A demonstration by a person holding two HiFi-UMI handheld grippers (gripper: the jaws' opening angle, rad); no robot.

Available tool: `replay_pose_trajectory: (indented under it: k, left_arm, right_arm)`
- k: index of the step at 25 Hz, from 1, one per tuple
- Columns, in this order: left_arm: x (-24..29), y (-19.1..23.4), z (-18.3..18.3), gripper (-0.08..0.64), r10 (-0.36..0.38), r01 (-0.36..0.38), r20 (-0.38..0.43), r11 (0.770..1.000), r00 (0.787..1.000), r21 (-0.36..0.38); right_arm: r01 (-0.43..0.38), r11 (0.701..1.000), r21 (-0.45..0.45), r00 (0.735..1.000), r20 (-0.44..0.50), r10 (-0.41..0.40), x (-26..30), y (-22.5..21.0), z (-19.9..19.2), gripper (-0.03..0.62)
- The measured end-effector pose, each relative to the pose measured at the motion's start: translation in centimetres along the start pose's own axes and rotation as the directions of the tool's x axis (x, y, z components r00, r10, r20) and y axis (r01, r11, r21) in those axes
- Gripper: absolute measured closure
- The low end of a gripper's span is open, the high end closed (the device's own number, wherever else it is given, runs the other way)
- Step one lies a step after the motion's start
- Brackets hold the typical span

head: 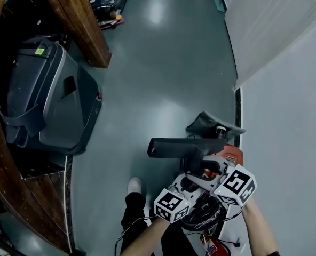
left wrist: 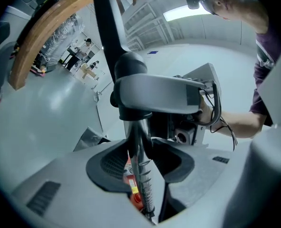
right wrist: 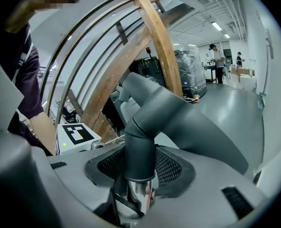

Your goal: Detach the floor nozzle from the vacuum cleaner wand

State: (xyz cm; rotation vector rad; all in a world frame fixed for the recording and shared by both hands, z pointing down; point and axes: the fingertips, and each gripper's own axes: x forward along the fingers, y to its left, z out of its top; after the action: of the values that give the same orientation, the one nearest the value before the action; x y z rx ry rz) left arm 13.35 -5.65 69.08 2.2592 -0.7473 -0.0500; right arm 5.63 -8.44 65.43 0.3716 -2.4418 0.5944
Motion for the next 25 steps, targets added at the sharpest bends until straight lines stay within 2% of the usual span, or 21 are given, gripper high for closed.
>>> replay_pose_trajectory:
  k: [3, 8, 10, 13, 15, 19, 21, 23, 25]
  left_arm:
    - [0.04, 0.04, 0.05, 0.403, 0.000, 0.000, 0.005, 1.000, 1.000, -0.012]
    - [-0.05, 0.07, -0.13, 0.405, -0.019, 0.019, -0.015, 1.000, 1.000, -0.010]
    - [-0.15, 0.05, -0.13, 0.405, -0.021, 0.021, -0.013, 1.000, 1.000, -0.012]
    - [-0.16, 0.00, -0.13, 0.407, -0.013, 0.014, 0.009, 0.999, 1.000, -0.030]
    - [-0.03, -0.13, -0.05, 0.410, -0.012, 0.013, 0.015, 0.999, 1.000, -0.036]
    - [-0.02, -0.14, -0.11, 0.410, -0.017, 0.017, -0.006, 0.999, 1.000, -0.041]
    - [-0.07, -0.05, -0.17, 0.410, -0.018, 0.018, -0.013, 0.999, 1.000, -0.041]
    - [-0.05, 0.22, -0.14, 0.410, -0.010, 0.009, -0.010, 0.999, 1.000, -0.045]
    - [-0.03, 0.37, -0.14, 0.410, -0.003, 0.002, -0.007, 0.999, 1.000, -0.054]
  right_arm:
    - [0.003, 1.000, -0.007, 1.000, -0.001, -0.003, -0.03, -0.04, 0.08, 0.403]
    - [0.075, 0.996, -0.041, 0.997, 0.015, -0.074, 0.08, 0.01, 0.02, 0.405]
    - [0.055, 0.998, -0.016, 0.998, 0.012, -0.055, 0.12, 0.04, -0.04, 0.405]
    - [-0.033, 0.999, 0.033, 0.999, -0.005, 0.033, 0.03, 0.08, -0.11, 0.405]
    - [-0.059, 0.998, 0.022, 0.998, -0.021, 0.060, -0.20, 0.10, -0.01, 0.405]
    - [0.026, 0.998, -0.059, 0.999, -0.025, -0.028, -0.19, 0.16, -0.01, 0.406]
    - [0.041, 0.999, -0.031, 0.999, -0.010, -0.041, -0.07, 0.06, -0.07, 0.407]
    - [0.016, 0.999, 0.032, 1.000, -0.003, -0.016, 0.13, -0.24, -0.02, 0.406]
    - [0.005, 0.999, 0.049, 1.000, -0.015, -0.004, 0.24, -0.38, 0.07, 0.405]
